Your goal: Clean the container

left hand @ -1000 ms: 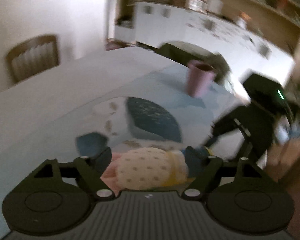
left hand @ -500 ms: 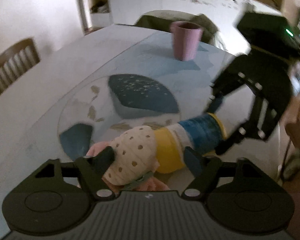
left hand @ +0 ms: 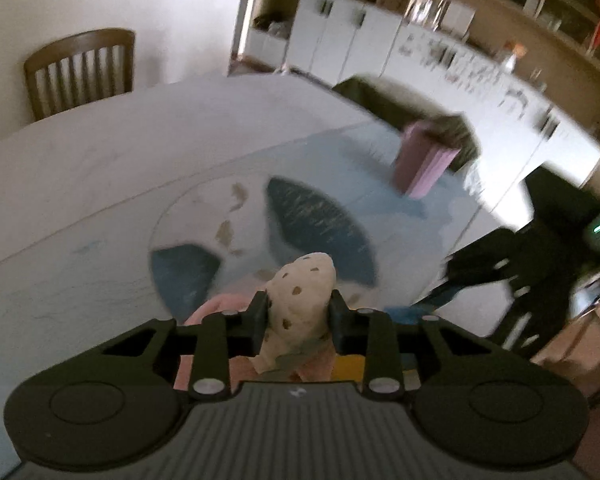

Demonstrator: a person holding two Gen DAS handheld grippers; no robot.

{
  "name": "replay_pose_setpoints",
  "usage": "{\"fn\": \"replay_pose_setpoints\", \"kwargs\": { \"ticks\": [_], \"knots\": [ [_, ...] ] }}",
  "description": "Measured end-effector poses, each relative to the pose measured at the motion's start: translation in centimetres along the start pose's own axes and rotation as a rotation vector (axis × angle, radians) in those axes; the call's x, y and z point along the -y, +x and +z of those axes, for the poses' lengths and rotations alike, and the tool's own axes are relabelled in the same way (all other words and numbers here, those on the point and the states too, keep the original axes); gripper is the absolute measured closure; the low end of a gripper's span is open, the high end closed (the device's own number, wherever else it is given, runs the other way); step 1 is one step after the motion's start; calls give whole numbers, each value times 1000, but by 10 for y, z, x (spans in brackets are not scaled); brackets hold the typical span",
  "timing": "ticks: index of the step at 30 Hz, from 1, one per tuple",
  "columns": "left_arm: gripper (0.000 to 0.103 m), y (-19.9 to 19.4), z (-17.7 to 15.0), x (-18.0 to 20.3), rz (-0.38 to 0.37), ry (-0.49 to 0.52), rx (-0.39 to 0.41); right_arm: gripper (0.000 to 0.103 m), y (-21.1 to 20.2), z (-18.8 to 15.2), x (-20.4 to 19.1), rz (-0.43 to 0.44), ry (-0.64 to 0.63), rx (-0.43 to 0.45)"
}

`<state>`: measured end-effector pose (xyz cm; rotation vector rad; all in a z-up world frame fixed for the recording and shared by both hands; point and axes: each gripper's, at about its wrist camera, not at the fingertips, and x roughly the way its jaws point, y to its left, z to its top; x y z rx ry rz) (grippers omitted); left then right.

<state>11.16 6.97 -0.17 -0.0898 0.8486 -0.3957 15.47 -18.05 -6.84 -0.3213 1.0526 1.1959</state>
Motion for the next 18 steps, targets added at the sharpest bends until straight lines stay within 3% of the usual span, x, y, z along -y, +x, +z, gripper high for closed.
{"fn": "replay_pose_setpoints", "kwargs": {
  "ticks": [3, 8, 13, 18],
  "knots": [
    [73, -11, 7, 10, -61, -11, 31, 41, 0, 0, 0, -1, -1, -1],
    [73, -5, 14, 53, -186, 71, 32, 41, 0, 0, 1, 0, 1, -2],
    [73, 30, 3, 78, -227, 107, -38, 41, 0, 0, 0, -1, 0, -1],
    [73, 39, 2, 71, -195, 93, -30, 41, 0, 0, 0, -1, 7, 3]
  ]
}}
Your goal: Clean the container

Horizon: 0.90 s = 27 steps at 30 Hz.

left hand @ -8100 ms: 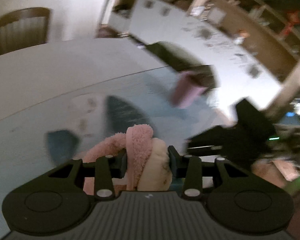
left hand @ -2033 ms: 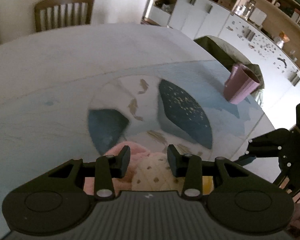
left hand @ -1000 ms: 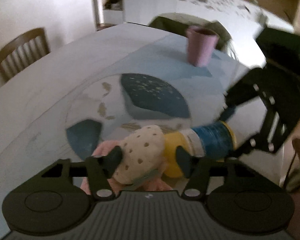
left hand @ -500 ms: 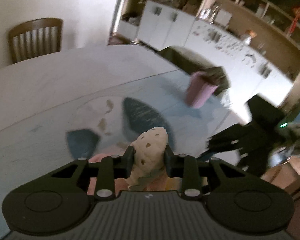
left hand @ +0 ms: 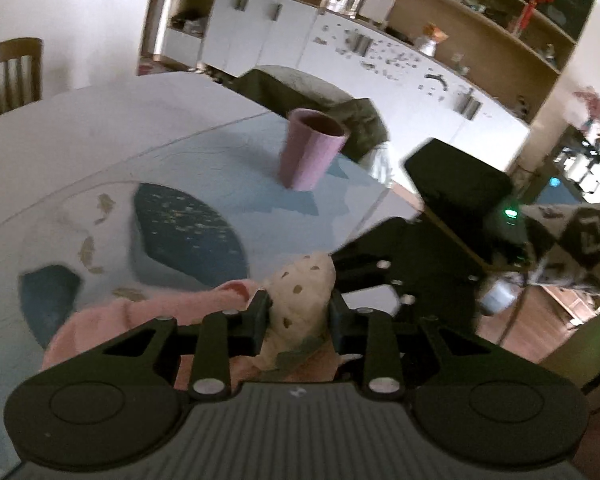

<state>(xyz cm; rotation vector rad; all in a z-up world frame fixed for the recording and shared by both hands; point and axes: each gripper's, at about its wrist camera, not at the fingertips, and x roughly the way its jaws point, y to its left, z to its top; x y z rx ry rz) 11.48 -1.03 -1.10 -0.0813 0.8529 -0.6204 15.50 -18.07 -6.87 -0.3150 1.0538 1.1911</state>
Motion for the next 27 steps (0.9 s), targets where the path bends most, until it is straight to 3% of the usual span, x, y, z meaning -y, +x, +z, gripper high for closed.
{"fn": "replay_pose_setpoints", "kwargs": {
  "ticks": [9, 16, 22, 27],
  "knots": [
    [73, -15, -2, -43, 126, -95, 37, 41, 1, -1, -1, -5, -8, 3],
    [73, -8, -24, -76, 206, -203, -29, 41, 1, -1, 0, -5, -8, 3],
    [73, -8, -33, -81, 196, -254, -22, 41, 0, -2, -2, -4, -2, 8],
    [73, -28, -25, -74, 153, -266, 31, 41, 0, -2, -2, -4, -4, 6]
  ]
}}
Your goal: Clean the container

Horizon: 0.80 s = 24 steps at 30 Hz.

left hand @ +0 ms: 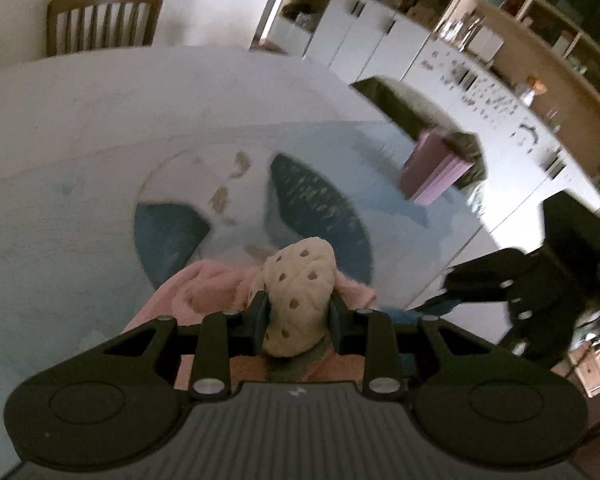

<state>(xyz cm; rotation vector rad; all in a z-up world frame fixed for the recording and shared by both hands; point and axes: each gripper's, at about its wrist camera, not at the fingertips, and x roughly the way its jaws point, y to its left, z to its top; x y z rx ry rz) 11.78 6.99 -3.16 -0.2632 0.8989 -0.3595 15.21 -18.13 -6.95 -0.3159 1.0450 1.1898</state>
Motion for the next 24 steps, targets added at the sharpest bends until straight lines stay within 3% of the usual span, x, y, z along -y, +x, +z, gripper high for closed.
{"fn": "replay_pose_setpoints", "kwargs": {
  "ticks": [5, 11, 16, 24],
  "knots": [
    [73, -18, 9, 32, -114, 76, 23, 41, 0, 1, 0, -2, -6, -4],
    [73, 3, 0, 87, -200, 234, -55, 41, 1, 4, -3, -13, -20, -10],
    [73, 16, -9, 101, -198, 282, -65, 41, 1, 3, -5, -23, -25, -10],
    [74, 14, -1, 72, -121, 237, -30, 41, 0, 2, -4, -26, -27, -7]
  ]
}}
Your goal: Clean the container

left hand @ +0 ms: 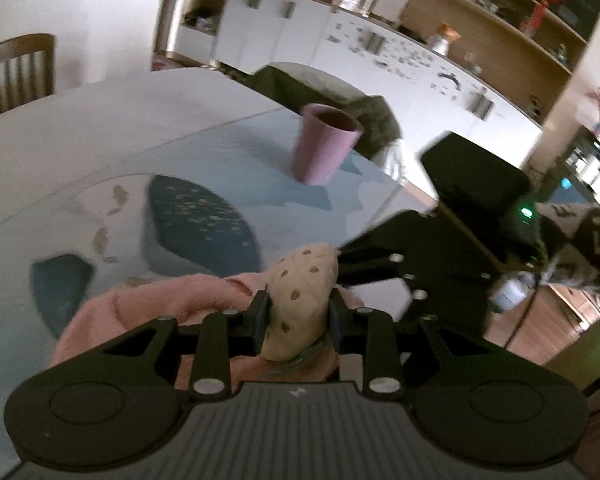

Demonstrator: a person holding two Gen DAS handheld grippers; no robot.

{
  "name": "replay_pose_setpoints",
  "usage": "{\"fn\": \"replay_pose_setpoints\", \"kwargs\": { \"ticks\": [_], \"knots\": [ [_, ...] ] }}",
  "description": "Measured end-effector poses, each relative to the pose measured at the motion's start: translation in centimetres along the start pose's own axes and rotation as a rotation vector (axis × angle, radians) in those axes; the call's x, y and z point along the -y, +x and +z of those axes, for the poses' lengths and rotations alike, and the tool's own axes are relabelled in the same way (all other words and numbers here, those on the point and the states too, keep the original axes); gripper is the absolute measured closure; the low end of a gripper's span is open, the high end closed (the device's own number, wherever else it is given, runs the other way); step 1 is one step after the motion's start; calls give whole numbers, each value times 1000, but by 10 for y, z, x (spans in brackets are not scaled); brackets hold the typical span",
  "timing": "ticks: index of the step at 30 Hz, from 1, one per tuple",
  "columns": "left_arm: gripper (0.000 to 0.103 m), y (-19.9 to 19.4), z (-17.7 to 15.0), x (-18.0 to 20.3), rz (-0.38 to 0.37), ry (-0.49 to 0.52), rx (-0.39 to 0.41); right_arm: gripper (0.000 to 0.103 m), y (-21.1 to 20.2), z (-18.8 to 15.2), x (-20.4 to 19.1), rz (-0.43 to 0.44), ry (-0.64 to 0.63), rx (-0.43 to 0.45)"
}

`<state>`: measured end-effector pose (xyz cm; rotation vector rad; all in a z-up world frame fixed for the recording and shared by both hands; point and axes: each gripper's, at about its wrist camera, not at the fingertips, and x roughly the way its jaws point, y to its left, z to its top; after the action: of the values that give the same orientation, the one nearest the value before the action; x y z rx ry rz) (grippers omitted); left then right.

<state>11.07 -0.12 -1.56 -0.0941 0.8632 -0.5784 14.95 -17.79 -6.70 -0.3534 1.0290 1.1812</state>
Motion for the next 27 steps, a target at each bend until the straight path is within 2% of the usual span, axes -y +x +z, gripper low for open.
{"fn": "replay_pose_setpoints", "kwargs": {
  "ticks": [7, 10, 13, 18, 22, 27],
  "knots": [
    [74, -12, 2, -33, 134, -47, 32, 41, -1, 0, -1, -4, -5, 5],
    [73, -5, -4, -47, 241, -36, -18, 41, -2, -1, -1, -5, -6, 0],
    [74, 1, -19, -62, 235, -76, -58, 41, -4, -2, 1, -5, 7, 3],
    [74, -1, -21, -59, 241, -82, -54, 41, -14, -1, 7, 5, 81, 44],
    [74, -10, -18, -52, 226, -76, -26, 41, -19, 5, 6, -8, 63, 45],
    [74, -27, -7, -31, 165, -25, 27, 41, -12, 7, 6, -20, 46, 27]
  ]
}}
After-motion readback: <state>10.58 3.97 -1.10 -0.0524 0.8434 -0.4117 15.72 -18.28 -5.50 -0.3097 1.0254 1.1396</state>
